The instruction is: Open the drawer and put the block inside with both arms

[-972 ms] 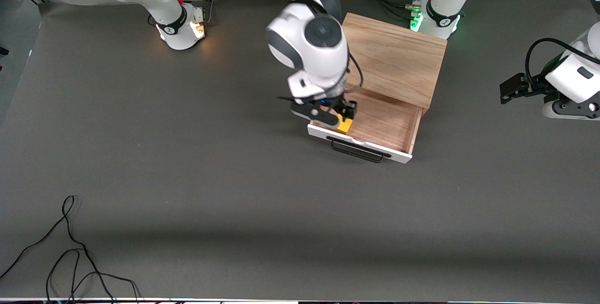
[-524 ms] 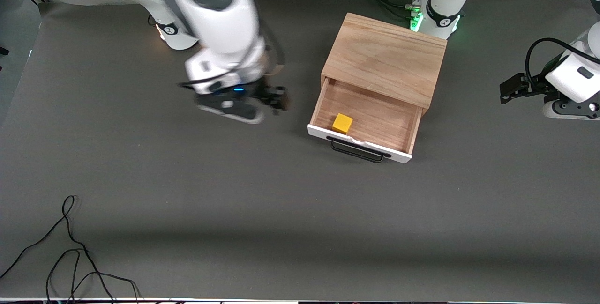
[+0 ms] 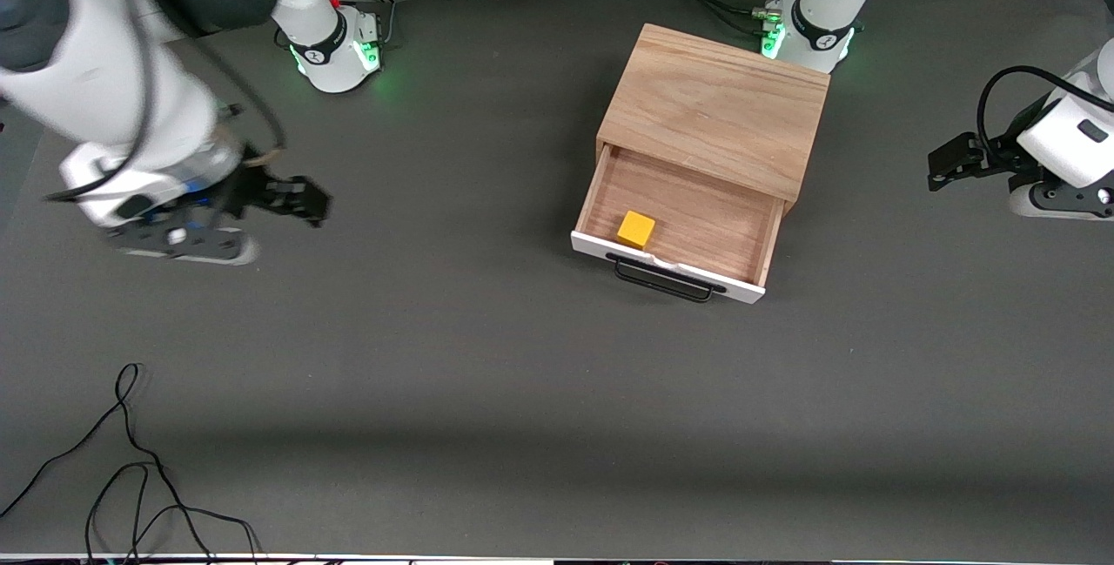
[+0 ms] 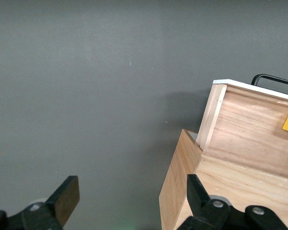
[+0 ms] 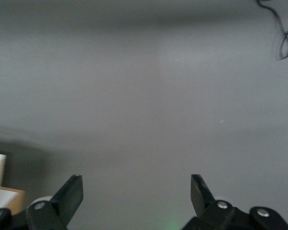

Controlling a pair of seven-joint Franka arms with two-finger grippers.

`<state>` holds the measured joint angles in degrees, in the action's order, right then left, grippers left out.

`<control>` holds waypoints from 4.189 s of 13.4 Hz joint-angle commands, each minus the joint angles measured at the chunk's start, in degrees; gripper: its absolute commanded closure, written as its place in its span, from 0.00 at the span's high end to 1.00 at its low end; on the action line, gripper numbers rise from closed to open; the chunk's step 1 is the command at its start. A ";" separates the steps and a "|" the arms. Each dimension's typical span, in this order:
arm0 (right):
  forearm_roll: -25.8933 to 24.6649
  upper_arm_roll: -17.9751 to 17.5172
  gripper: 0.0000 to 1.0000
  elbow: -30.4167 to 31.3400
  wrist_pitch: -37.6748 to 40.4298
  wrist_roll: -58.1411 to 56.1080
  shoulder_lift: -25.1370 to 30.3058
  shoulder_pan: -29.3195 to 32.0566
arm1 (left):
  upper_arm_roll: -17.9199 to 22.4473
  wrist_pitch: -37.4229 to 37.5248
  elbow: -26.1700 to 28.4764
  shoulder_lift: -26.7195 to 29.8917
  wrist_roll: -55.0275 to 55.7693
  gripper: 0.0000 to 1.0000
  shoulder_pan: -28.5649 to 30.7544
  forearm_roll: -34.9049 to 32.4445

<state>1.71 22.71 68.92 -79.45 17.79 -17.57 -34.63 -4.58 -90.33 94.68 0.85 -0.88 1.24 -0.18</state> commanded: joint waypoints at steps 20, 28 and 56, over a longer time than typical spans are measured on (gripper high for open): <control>5.94 -4.75 0.99 8.94 -0.09 -11.20 4.02 15.08 | 0.62 2.79 -0.28 0.47 0.18 1.00 -0.71 -0.17; 5.59 -11.37 0.99 15.60 -3.50 -15.94 9.64 27.58 | 0.62 2.79 -0.11 0.38 0.09 1.00 -0.71 -0.17; -1.44 -23.58 0.99 16.95 -9.32 -15.85 14.14 35.07 | 0.53 2.70 0.24 -0.06 0.09 1.00 -0.80 -0.17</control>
<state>1.12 -0.45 87.65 -89.97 2.92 -2.28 -0.33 -4.55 -88.30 94.89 0.58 -0.88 1.24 -0.20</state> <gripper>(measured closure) 0.000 0.000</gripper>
